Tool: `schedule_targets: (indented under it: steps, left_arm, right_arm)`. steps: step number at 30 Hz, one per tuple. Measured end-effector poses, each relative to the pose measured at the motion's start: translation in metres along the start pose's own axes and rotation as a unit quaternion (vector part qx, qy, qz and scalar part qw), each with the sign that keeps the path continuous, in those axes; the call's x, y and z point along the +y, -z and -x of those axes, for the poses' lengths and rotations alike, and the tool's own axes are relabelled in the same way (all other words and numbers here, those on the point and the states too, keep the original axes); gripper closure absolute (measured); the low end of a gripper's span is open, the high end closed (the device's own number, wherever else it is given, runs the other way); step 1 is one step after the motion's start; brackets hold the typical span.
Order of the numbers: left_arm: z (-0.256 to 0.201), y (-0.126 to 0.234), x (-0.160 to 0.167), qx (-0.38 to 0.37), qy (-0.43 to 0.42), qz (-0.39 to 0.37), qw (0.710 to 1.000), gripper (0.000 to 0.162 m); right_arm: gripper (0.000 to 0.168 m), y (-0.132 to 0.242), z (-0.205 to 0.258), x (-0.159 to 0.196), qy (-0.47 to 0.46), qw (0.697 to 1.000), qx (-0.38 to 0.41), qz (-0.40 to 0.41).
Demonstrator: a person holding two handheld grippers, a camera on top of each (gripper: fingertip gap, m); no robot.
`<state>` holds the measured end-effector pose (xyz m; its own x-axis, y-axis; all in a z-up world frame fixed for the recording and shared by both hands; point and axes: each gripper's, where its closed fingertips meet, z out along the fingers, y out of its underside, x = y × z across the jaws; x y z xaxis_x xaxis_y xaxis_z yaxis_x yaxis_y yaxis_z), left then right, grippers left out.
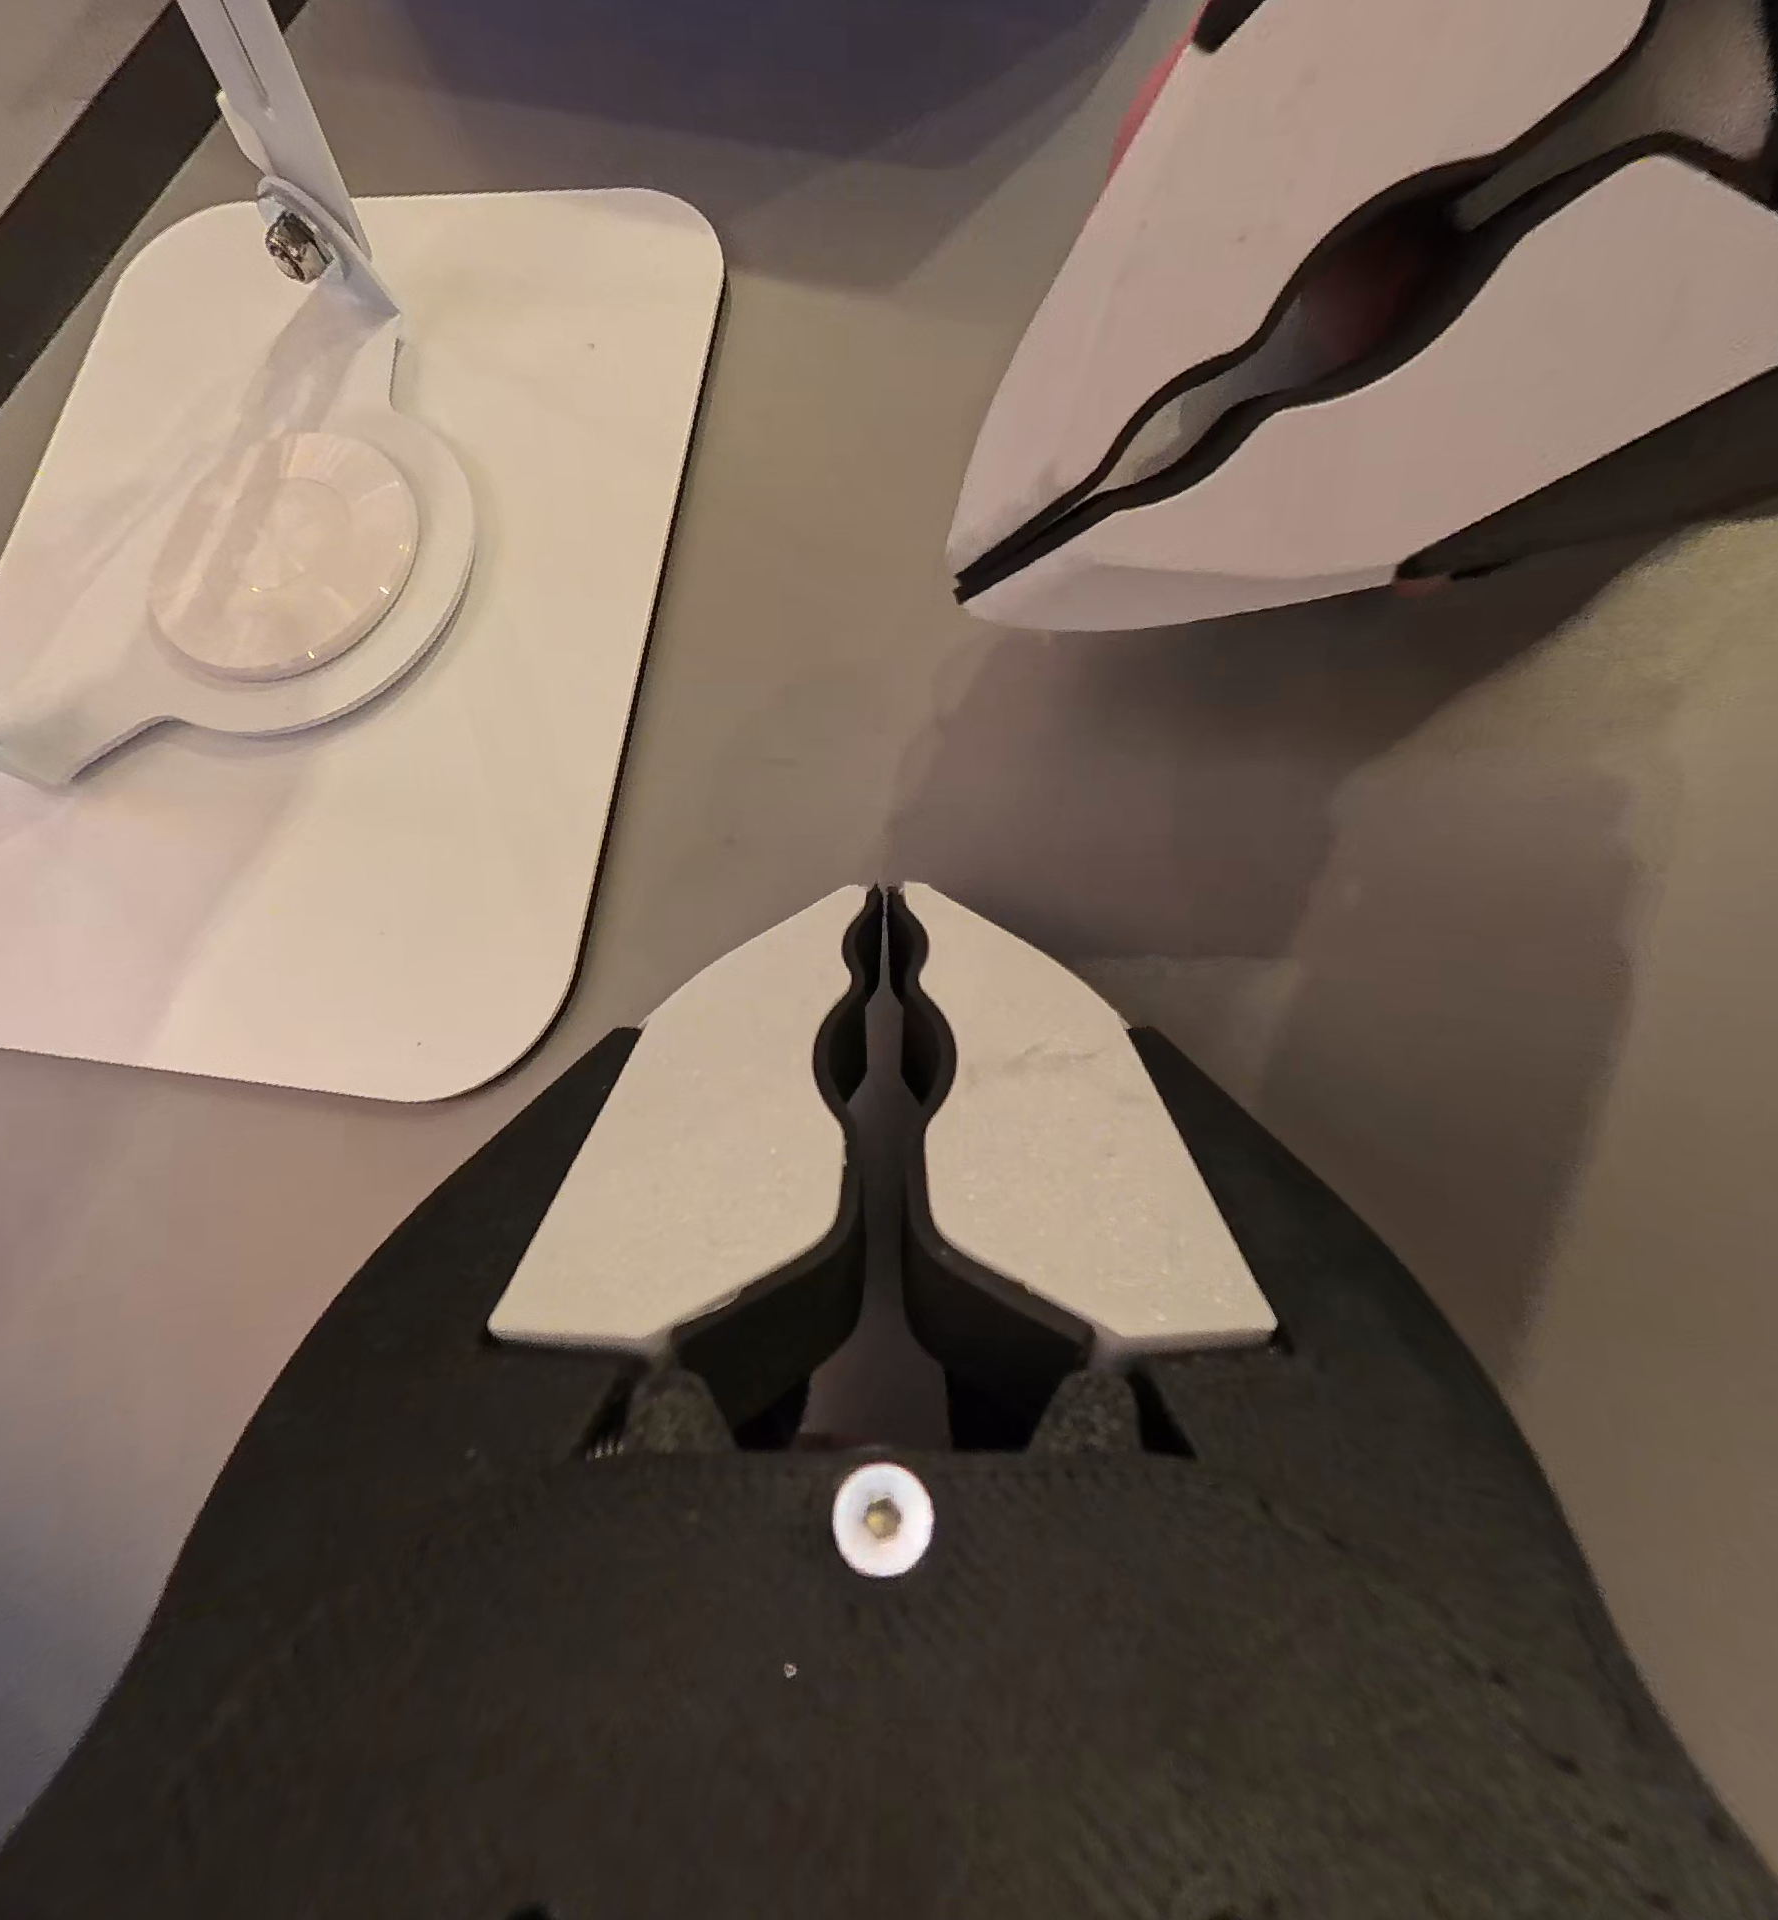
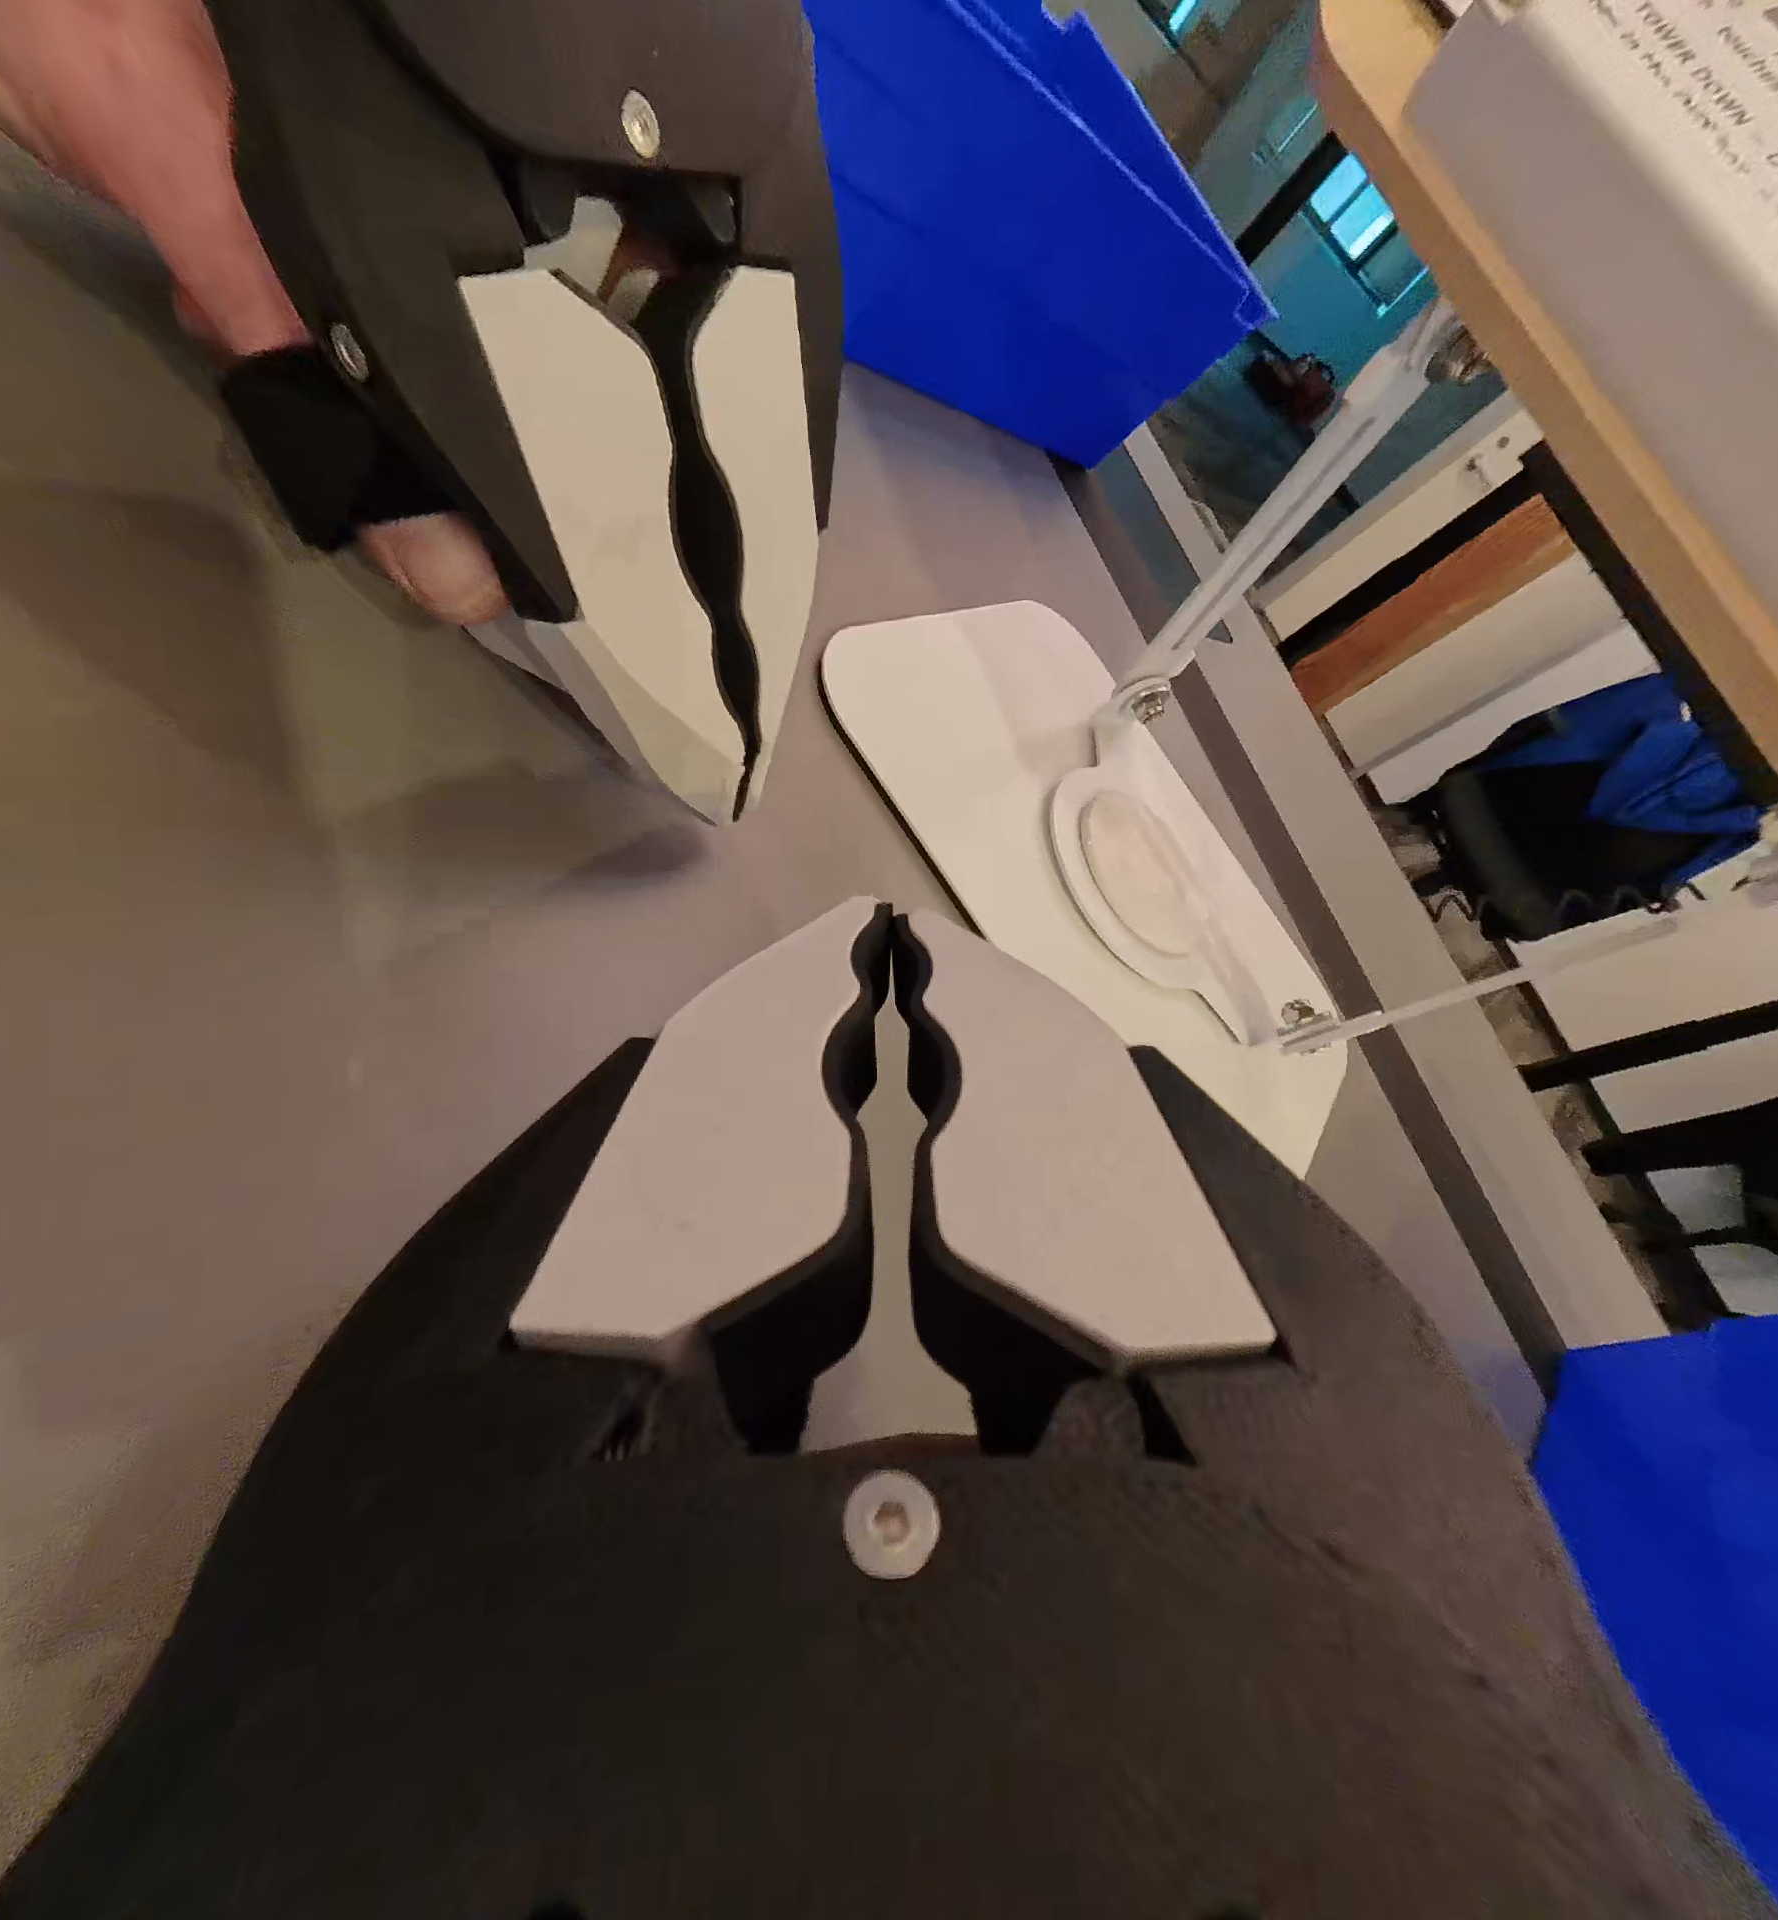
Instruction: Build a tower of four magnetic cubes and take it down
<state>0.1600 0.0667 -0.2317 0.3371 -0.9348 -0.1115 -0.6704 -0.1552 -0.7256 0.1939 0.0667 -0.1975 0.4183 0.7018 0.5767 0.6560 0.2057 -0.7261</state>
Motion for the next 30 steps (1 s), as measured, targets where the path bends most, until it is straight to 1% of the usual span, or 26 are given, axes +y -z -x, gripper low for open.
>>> schedule_targets:
  steps: [5,20,30]
  left_arm:
    - [0.001,0.0,0.0,-0.001,0.003,-0.001,1.0,0.161]
    - [0.003,0.0,-0.001,-0.007,0.005,-0.004,1.0,0.162]
    - [0.009,0.002,-0.004,-0.03,0.004,-0.014,0.999,0.162]
  right_arm:
    - [0.168,0.0,-0.014,0.005,-0.046,0.999,0.005,0.0]
    - [0.168,-0.004,-0.026,0.014,-0.062,0.998,0.024,0.017]
    - [0.168,-0.005,-0.032,0.016,-0.065,0.997,0.034,0.02]
